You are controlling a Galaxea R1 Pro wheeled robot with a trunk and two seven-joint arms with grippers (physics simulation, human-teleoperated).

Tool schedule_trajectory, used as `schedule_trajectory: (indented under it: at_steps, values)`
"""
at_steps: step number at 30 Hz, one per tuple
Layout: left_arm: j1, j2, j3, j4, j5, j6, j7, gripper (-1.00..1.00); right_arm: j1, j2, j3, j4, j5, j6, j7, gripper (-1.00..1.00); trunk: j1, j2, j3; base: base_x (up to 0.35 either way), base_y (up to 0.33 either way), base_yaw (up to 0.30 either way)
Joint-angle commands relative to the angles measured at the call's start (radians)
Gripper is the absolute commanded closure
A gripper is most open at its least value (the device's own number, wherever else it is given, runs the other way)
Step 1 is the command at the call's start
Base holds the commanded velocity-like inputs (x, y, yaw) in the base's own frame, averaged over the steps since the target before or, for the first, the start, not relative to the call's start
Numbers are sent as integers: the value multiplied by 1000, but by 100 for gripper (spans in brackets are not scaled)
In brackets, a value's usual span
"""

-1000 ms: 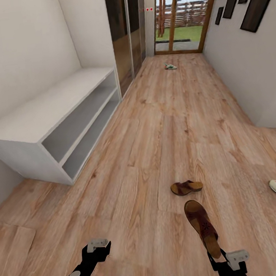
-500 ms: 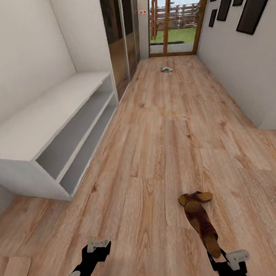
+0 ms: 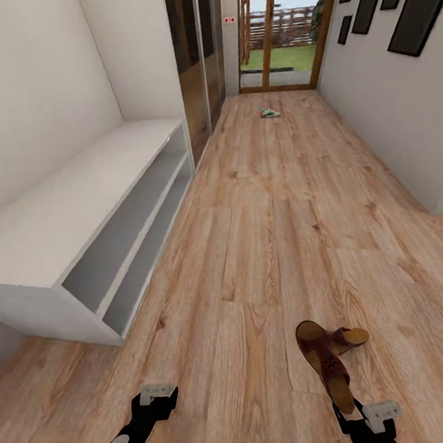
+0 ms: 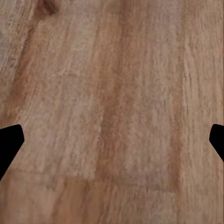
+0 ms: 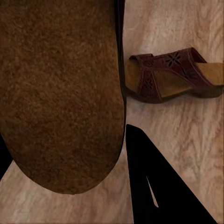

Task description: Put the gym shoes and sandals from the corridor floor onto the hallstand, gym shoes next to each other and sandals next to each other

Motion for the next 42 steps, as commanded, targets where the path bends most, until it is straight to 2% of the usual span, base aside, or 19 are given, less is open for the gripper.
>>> schedule_trajectory:
  at_steps: [1, 9, 25, 42]
  values:
    - [-1, 1, -5, 1, 7, -3, -2, -100, -1, 1, -9, -1, 0, -2, 10, 100, 0, 0, -1, 282, 206, 0]
    - [-1, -1, -5, 1, 7, -3, -2, -100, -1, 0, -9, -1, 0, -2, 10, 100, 0, 0, 0, 296, 164, -20]
    - [-1, -1, -5, 1, 7, -3, -2, -100, -1, 0, -9, -1, 0, -2, 10, 100, 0, 0, 15, 302, 140, -174]
    - [-1, 1, -5, 1, 7, -3, -3, -100, -1, 1, -9, 0, 0, -2, 10, 100, 0, 0, 33, 63, 29, -190]
